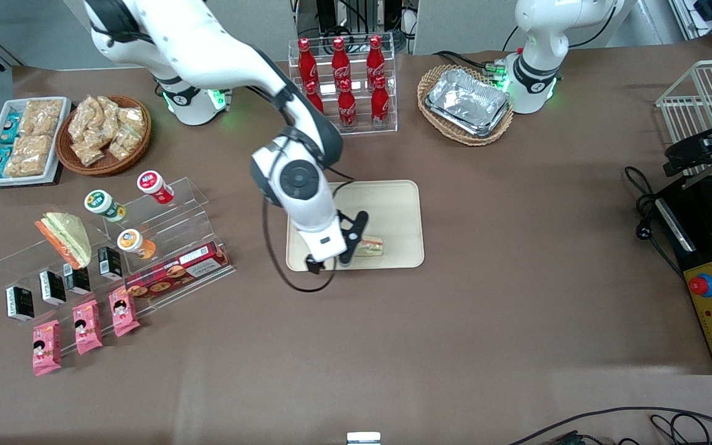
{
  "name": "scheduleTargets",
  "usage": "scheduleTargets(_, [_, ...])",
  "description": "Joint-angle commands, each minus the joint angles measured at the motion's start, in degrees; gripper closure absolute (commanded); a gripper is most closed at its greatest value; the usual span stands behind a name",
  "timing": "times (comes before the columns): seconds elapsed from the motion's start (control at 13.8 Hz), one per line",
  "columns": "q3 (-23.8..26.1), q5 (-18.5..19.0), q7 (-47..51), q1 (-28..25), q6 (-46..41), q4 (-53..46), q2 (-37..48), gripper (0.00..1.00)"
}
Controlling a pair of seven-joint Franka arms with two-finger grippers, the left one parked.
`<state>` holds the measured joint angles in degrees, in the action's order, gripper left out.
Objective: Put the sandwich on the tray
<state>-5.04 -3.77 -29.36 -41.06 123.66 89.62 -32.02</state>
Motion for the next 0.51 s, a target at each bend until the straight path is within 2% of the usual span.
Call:
scheduleTargets(0.0, [0.47, -1.15, 0.53, 6.06, -10.61, 0.99, 8.8, 0.0])
scheduleTargets(0.14, [0.03, -0.45, 0.44, 7.65, -15.27, 0.99, 11.62, 0.0])
scheduleTargets(0.43, [0.03, -0.45, 0.26, 16.07, -20.47, 0.73, 16.63, 0.0])
